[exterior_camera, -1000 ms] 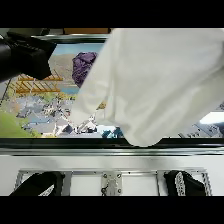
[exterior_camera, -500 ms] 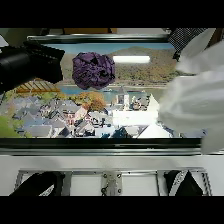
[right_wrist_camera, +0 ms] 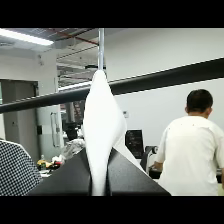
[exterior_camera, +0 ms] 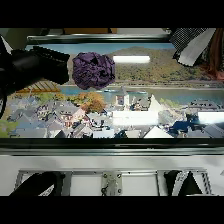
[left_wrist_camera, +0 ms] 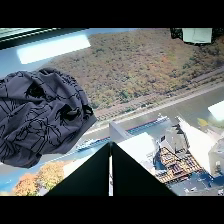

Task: Fold the clothes and pants, and hang the long-sleeved shirts on hangers.

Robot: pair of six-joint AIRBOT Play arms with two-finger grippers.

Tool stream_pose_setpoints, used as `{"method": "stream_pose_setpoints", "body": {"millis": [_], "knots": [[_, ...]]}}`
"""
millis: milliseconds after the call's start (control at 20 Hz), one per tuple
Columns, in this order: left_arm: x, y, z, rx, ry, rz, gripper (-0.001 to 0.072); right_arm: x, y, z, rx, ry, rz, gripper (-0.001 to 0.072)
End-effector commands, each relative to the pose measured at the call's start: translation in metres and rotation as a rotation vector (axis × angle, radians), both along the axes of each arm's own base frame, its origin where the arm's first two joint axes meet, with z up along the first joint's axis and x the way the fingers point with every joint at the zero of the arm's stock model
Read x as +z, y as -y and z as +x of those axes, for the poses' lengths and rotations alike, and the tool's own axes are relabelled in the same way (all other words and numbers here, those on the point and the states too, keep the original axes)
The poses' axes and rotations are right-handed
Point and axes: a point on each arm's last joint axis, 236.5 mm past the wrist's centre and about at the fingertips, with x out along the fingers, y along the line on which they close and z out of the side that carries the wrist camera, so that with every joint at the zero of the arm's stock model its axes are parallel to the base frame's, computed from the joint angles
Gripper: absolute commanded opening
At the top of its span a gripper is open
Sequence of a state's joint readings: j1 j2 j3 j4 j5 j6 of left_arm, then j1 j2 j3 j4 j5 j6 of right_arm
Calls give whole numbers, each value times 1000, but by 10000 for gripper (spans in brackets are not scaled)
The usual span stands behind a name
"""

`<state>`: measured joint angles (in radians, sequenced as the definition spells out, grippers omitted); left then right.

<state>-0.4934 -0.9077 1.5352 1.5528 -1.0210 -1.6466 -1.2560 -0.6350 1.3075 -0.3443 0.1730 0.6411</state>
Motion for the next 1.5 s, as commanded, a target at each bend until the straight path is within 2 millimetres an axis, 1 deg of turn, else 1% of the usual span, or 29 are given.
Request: {"method": "stream_pose_setpoints", "body": {"millis": [0,200,450,550,700,850,950,1100,1250,1300,1350,1400,1450], "knots": [[-6,2,5,1,-14,8,23,-1,22,0,-22,6,20,11],[-8,3,7,1,-18,11,23,-11,39,6,-23,-6,51,11],[-8,3,7,1,-18,11,23,-20,52,7,-67,-66,56,11],[-8,3,7,1,-18,11,24,-22,58,-2,-99,-69,61,11],[-8,3,7,1,-18,11,23,-26,67,-22,-139,-56,88,11],[-8,3,7,1,-17,10,24,-46,76,-23,-117,-136,152,11],[-8,3,7,1,-17,11,23,-58,81,-30,-112,-140,208,11],[-8,3,7,1,-18,11,23,-69,83,-41,-134,-164,259,12],[-8,3,7,1,-18,11,23,-73,80,-41,-137,-190,268,17],[-8,3,7,1,-18,11,23,-72,80,-41,-137,-190,267,37],[-8,3,7,1,-18,11,24,-72,80,-41,-134,-186,267,156],[-8,3,7,1,-18,11,23,-72,80,-41,-133,-184,267,396],[-8,3,7,1,-18,11,23,-68,79,-42,-129,-164,260,579]]}}
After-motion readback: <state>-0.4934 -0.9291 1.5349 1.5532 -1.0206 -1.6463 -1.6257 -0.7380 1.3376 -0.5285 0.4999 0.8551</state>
